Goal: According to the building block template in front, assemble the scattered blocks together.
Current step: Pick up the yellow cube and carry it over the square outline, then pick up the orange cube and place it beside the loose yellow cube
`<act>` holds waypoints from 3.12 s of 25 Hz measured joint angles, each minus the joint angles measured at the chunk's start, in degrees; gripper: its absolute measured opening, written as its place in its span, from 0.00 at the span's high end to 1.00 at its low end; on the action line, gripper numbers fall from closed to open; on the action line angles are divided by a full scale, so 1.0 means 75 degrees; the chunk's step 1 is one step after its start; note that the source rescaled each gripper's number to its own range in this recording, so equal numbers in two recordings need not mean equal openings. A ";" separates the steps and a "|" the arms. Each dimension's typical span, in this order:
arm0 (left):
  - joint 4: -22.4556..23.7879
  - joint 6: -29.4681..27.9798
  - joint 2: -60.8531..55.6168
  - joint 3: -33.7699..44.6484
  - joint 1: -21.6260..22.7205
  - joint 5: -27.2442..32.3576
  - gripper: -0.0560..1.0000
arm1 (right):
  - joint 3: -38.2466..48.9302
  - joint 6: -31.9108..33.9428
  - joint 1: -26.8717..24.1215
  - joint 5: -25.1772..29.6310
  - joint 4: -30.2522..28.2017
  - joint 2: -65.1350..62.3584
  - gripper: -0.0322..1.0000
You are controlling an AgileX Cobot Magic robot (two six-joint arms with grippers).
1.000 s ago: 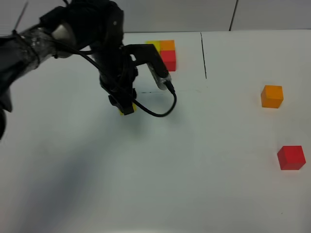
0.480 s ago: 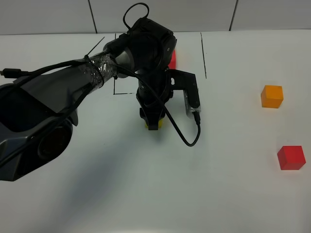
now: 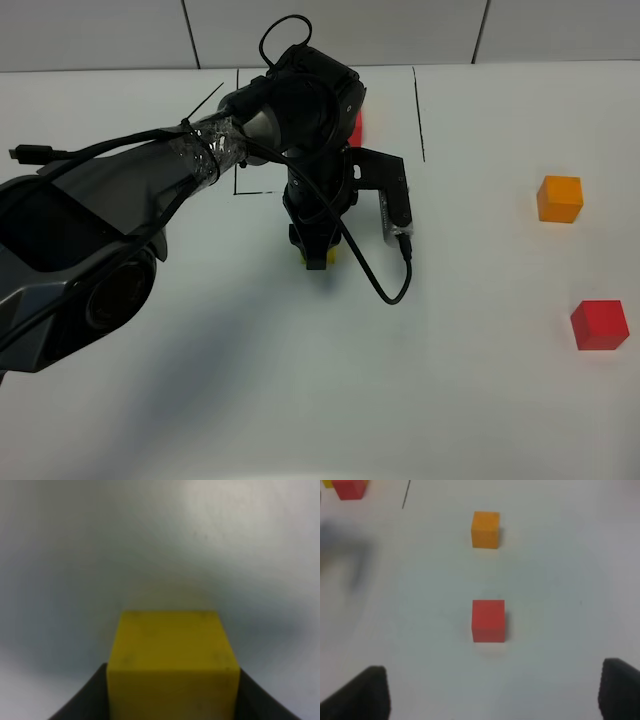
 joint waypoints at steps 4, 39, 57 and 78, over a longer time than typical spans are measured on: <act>-0.0007 0.0088 0.0000 0.0000 0.0000 -0.0009 0.94 | 0.0000 0.0000 0.0000 0.0000 0.0000 0.0000 0.25; -0.0031 -0.2551 -0.1902 0.0000 0.1051 -0.0304 0.12 | 0.0000 0.0000 0.0000 0.0000 0.0000 0.0000 0.25; -0.0011 -0.5042 -0.3810 0.1975 0.4122 -0.0125 0.18 | 0.0000 0.0000 0.0000 0.0000 0.0000 0.0000 0.25; 0.0362 -0.6565 -1.0098 0.7051 0.4386 -0.1482 0.18 | 0.0000 0.0000 0.0000 0.0000 0.0000 0.0000 0.25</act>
